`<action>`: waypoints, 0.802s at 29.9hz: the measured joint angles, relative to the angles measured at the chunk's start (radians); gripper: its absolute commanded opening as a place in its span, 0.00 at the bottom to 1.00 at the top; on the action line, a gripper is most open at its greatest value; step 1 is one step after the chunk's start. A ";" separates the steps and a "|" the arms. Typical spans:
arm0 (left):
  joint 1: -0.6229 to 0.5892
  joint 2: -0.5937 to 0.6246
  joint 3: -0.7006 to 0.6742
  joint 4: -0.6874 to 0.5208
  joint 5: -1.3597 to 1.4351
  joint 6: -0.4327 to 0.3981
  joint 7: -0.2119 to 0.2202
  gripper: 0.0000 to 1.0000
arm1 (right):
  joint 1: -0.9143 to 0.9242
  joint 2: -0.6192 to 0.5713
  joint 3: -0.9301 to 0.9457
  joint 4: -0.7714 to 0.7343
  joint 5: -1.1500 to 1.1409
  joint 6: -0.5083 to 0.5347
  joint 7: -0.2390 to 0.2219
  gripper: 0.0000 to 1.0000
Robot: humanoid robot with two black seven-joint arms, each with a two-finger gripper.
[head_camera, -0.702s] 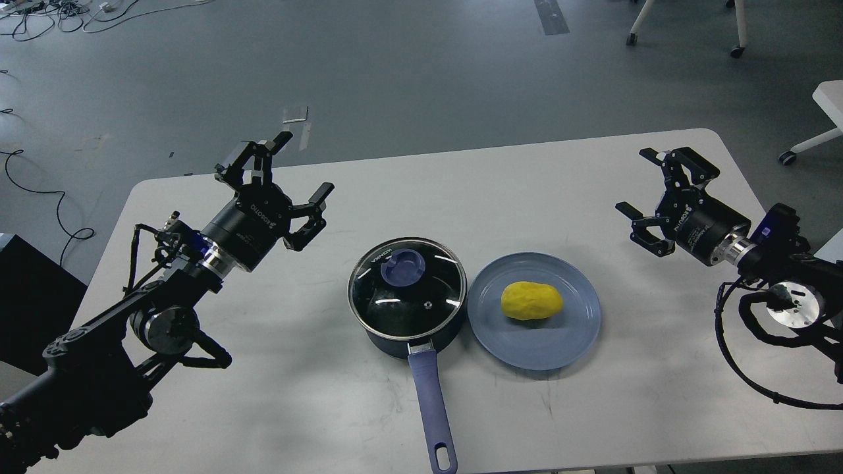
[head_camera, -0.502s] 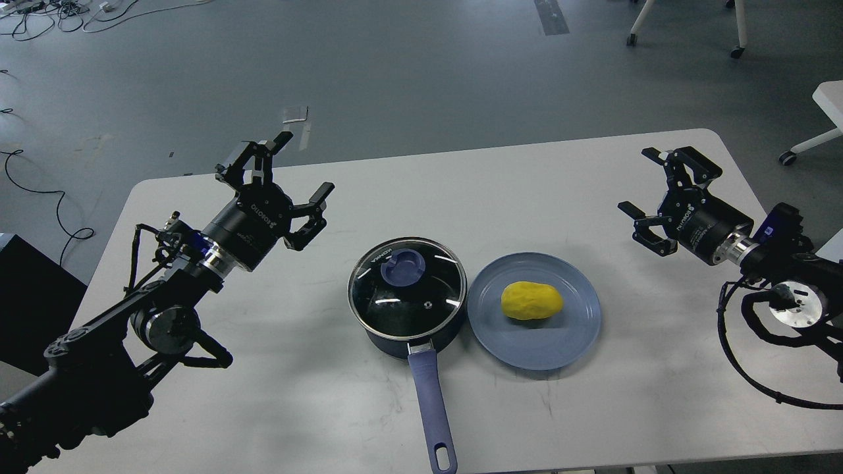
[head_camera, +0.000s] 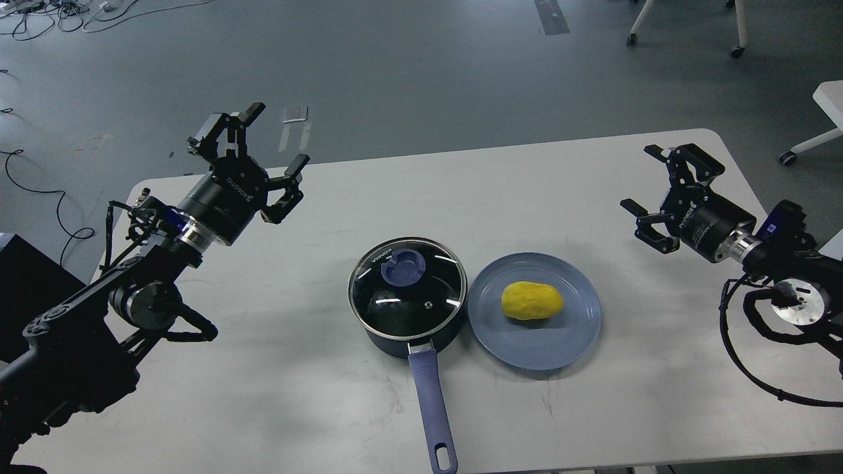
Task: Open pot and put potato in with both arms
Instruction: 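Raise the left gripper and swing it toward the saucepan lid, then lower the left gripper onto the lid's blue knob and grasp it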
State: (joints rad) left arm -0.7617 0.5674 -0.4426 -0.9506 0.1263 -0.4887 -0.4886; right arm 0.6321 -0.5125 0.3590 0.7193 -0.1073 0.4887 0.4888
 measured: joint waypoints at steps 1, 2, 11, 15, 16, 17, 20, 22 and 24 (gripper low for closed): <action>-0.005 0.012 -0.001 -0.014 0.018 0.000 0.000 0.98 | 0.000 0.000 0.000 0.000 0.000 0.000 0.000 1.00; -0.011 0.027 -0.004 -0.038 0.044 0.000 0.000 0.98 | 0.000 0.000 0.000 0.000 0.000 0.000 0.000 1.00; -0.042 0.139 -0.117 -0.322 0.600 0.000 0.000 0.98 | 0.000 -0.004 0.002 0.000 0.000 0.000 0.000 1.00; -0.042 0.178 -0.146 -0.475 0.940 0.000 0.000 0.98 | 0.000 -0.004 0.002 0.000 0.000 0.000 0.000 1.00; -0.042 0.184 -0.147 -0.504 1.004 0.000 0.000 0.98 | -0.001 -0.003 0.002 0.000 0.000 0.000 0.000 1.00; -0.041 0.188 -0.147 -0.527 1.090 0.000 0.000 0.98 | -0.001 -0.003 0.002 0.000 0.000 0.000 0.000 1.00; -0.038 0.187 -0.142 -0.583 1.334 0.022 0.000 0.98 | -0.002 -0.002 0.002 0.000 -0.001 0.000 0.000 1.00; -0.031 0.179 -0.137 -0.599 1.487 0.054 0.000 0.98 | -0.002 -0.002 0.002 0.000 -0.002 0.000 0.000 1.00; -0.026 0.168 -0.130 -0.602 1.601 0.081 0.000 0.98 | -0.003 -0.002 0.001 0.000 -0.003 0.000 0.000 1.00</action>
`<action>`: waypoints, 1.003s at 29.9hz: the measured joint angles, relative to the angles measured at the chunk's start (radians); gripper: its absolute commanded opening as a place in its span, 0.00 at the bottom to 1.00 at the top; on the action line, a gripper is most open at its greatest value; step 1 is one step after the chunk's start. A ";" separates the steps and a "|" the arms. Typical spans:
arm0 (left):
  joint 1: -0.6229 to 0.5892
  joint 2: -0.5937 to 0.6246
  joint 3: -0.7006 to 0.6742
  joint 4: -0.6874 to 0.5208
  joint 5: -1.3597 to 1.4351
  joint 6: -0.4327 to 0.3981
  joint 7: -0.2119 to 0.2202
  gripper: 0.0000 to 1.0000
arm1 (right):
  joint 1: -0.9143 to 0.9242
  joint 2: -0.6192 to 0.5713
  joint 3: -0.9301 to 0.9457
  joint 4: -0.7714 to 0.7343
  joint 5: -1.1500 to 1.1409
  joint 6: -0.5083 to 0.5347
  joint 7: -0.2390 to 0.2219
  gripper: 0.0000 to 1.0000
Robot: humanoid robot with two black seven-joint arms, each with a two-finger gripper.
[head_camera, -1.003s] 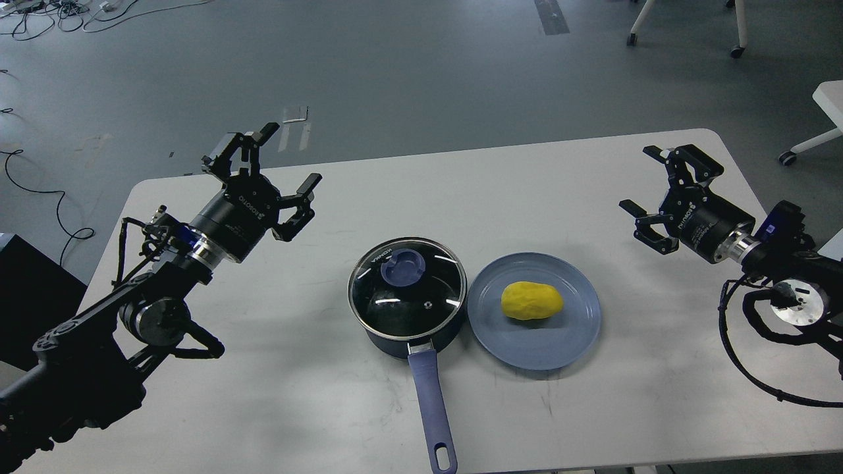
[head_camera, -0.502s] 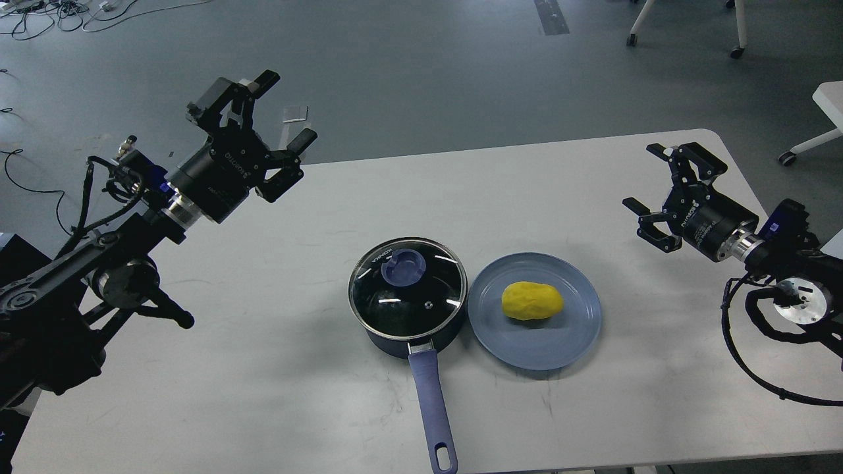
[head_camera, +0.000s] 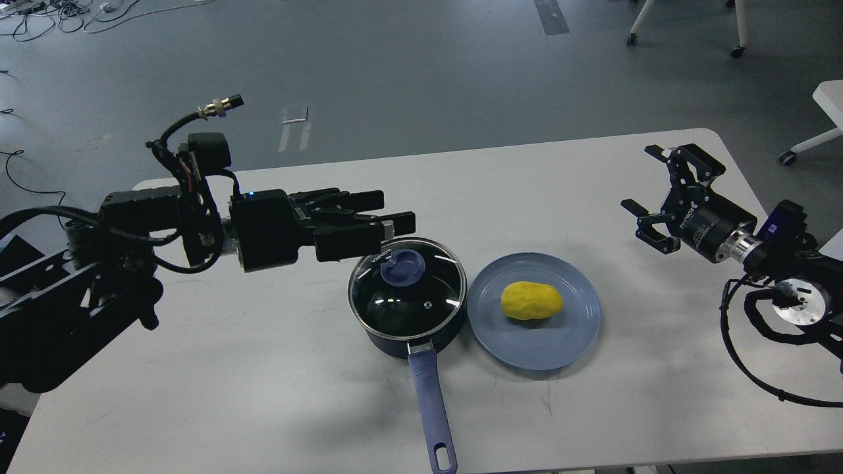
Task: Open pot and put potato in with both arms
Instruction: 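Lower the left gripper onto the lid's blue knob and grasp it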
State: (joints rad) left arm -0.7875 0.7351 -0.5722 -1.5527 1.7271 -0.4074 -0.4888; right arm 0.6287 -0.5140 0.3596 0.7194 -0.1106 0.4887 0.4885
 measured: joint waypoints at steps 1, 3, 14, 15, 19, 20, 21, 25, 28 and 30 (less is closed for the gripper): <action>0.002 -0.008 0.009 0.002 0.063 0.016 0.000 0.98 | -0.001 0.000 0.000 0.000 -0.001 0.000 0.000 1.00; 0.002 -0.023 0.023 0.011 0.157 0.039 0.000 0.98 | -0.001 0.000 -0.001 0.000 -0.001 0.000 0.000 1.00; 0.000 -0.130 0.099 0.175 0.411 0.119 0.000 0.98 | 0.004 -0.001 -0.004 -0.002 -0.005 0.000 0.000 1.00; -0.001 -0.137 0.101 0.184 0.412 0.120 0.000 0.98 | 0.004 0.000 -0.004 -0.003 -0.004 0.000 0.000 1.00; 0.000 -0.156 0.105 0.204 0.412 0.120 0.000 0.98 | 0.004 0.002 -0.004 -0.003 -0.004 0.000 0.000 1.00; 0.000 -0.159 0.108 0.205 0.412 0.121 0.000 0.98 | 0.004 0.002 -0.004 -0.003 -0.004 0.000 0.000 1.00; 0.000 -0.163 0.112 0.206 0.411 0.121 0.000 0.98 | 0.003 0.002 -0.004 -0.003 -0.004 0.000 0.000 1.00; 0.000 -0.174 0.131 0.206 0.405 0.121 0.000 0.98 | 0.002 0.001 -0.005 -0.003 -0.004 0.000 0.000 1.00; 0.001 -0.181 0.134 0.208 0.404 0.121 0.000 0.98 | 0.002 0.000 -0.005 -0.003 -0.004 0.000 0.000 1.00; 0.003 -0.184 0.135 0.214 0.404 0.121 0.000 0.98 | 0.003 0.000 -0.005 -0.003 -0.004 0.000 0.000 1.00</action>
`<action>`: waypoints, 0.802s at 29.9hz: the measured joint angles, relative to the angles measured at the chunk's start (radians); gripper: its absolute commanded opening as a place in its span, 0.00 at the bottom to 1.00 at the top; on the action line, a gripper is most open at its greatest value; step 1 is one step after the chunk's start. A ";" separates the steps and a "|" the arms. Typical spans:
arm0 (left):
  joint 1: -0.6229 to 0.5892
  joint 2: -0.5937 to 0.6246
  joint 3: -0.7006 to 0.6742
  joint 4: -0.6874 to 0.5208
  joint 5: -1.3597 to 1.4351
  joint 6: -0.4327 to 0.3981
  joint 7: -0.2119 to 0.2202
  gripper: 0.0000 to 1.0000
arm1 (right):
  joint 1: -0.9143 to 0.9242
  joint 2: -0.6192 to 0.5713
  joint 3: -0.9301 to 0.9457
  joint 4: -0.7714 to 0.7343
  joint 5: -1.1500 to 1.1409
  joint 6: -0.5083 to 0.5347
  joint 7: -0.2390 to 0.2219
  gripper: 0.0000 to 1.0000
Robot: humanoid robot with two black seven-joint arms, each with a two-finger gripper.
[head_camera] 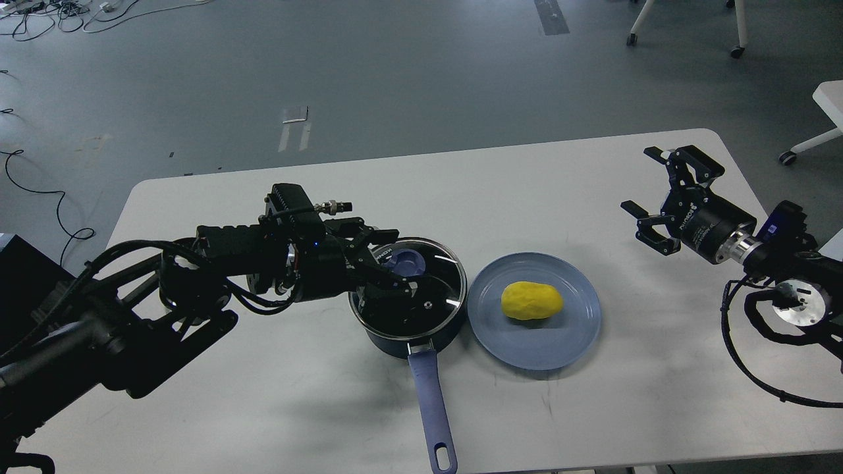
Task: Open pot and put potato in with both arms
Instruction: 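Lower the left gripper onto the lid's blue knob and grasp it, then lift the glass lid off the saucepan and set it down beside it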
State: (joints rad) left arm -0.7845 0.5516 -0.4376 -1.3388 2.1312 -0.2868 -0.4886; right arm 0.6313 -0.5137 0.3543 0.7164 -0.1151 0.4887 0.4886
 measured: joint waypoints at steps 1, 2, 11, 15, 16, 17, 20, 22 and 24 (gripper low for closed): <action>0.000 -0.002 0.000 0.004 0.001 0.000 0.000 0.98 | 0.000 0.000 0.000 0.000 0.000 0.000 0.000 1.00; 0.000 -0.005 0.000 0.011 0.002 0.000 0.000 0.98 | 0.000 0.000 0.000 0.000 0.000 0.000 0.000 1.00; 0.005 -0.014 0.029 0.033 0.007 0.002 0.000 0.98 | 0.000 -0.002 0.000 0.000 0.000 0.000 0.000 1.00; 0.005 -0.015 0.035 0.035 0.008 0.004 0.000 0.97 | 0.001 -0.001 0.000 -0.002 0.000 0.000 0.000 1.00; 0.005 -0.015 0.035 0.035 0.009 0.004 0.000 0.96 | 0.001 -0.001 0.000 -0.003 0.000 0.000 0.000 1.00; 0.006 -0.015 0.035 0.036 0.009 0.004 0.000 0.94 | 0.000 -0.001 0.000 -0.003 0.000 0.000 0.000 1.00; 0.006 -0.016 0.037 0.044 0.011 0.005 0.000 0.89 | 0.000 0.000 0.000 -0.003 0.000 0.000 0.000 1.00; 0.006 -0.016 0.037 0.048 0.012 0.005 0.000 0.79 | -0.001 0.000 0.000 -0.003 0.000 0.000 0.000 1.00; 0.006 -0.016 0.037 0.049 0.012 0.005 0.000 0.68 | -0.001 0.000 0.000 -0.004 0.000 0.000 0.000 1.00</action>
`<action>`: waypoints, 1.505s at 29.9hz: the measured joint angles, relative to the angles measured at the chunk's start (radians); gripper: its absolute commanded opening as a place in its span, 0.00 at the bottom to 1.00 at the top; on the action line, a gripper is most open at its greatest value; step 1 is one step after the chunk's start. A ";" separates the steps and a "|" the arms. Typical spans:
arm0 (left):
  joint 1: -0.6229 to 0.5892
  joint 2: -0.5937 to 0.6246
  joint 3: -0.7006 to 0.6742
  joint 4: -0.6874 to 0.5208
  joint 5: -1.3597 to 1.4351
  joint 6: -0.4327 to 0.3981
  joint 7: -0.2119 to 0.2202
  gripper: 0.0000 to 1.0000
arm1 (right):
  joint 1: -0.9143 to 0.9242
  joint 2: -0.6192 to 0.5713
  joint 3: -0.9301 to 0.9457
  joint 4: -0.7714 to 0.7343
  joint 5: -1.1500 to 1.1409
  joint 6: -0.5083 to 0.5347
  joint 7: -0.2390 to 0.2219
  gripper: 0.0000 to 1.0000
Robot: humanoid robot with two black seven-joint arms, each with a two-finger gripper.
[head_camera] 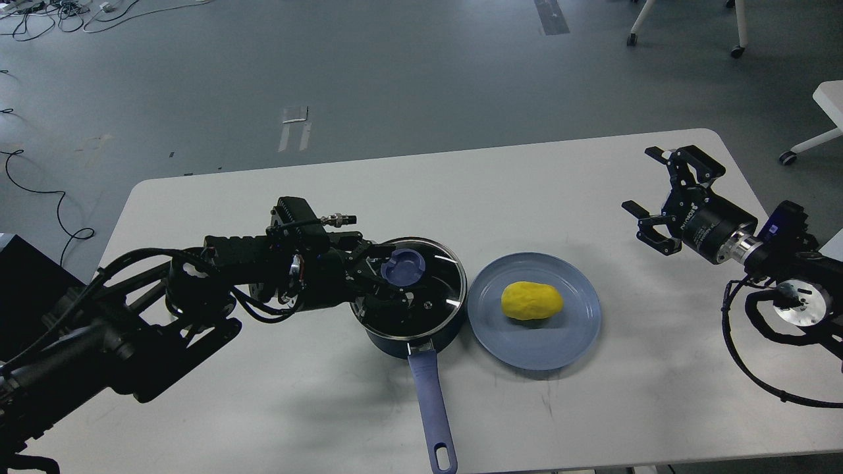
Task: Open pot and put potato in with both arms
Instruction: 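Lift the glass lid off the saucepan and set it down beside it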
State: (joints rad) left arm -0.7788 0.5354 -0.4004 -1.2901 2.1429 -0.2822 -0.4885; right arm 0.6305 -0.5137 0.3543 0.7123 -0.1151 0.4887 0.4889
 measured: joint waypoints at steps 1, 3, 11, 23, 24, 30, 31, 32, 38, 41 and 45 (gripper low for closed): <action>0.000 0.000 0.000 0.001 0.000 0.000 0.000 0.61 | 0.000 0.000 0.000 0.000 0.000 0.000 0.000 1.00; -0.001 0.001 0.000 0.001 0.000 0.000 0.000 0.48 | 0.000 0.000 0.000 0.000 0.000 0.000 0.000 1.00; -0.044 0.008 0.003 -0.023 -0.001 0.000 0.000 0.23 | 0.000 0.002 0.000 0.000 0.000 0.000 0.000 1.00; -0.091 0.213 0.012 -0.063 -0.017 0.052 0.000 0.24 | 0.002 0.004 0.000 0.001 -0.001 0.000 0.000 1.00; -0.075 0.243 0.021 -0.062 -0.024 0.081 0.000 0.24 | 0.001 0.004 0.000 0.001 -0.001 0.000 0.000 1.00; 0.033 0.378 0.063 -0.039 -0.108 0.244 0.000 0.24 | 0.000 0.002 0.000 0.002 -0.002 0.000 0.000 1.00; 0.048 0.394 0.065 -0.032 -0.124 0.256 0.000 0.24 | 0.000 0.001 0.000 0.002 -0.002 0.000 0.000 1.00; 0.064 0.410 0.066 -0.023 -0.148 0.268 0.000 0.25 | 0.000 0.001 0.000 0.002 -0.002 0.000 0.000 1.00; 0.149 0.439 0.070 0.038 -0.221 0.305 0.000 0.25 | 0.002 0.002 0.000 0.001 -0.002 0.000 0.000 1.00; 0.185 0.428 0.070 0.085 -0.226 0.343 0.000 0.25 | 0.000 0.004 0.000 0.001 -0.002 0.000 0.000 1.00; 0.221 0.385 0.071 0.149 -0.227 0.370 0.000 0.26 | -0.003 0.004 0.000 0.001 -0.002 0.000 0.000 1.00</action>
State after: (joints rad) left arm -0.5578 0.9204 -0.3296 -1.1413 1.9162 0.0878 -0.4886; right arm 0.6272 -0.5093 0.3544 0.7132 -0.1167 0.4887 0.4885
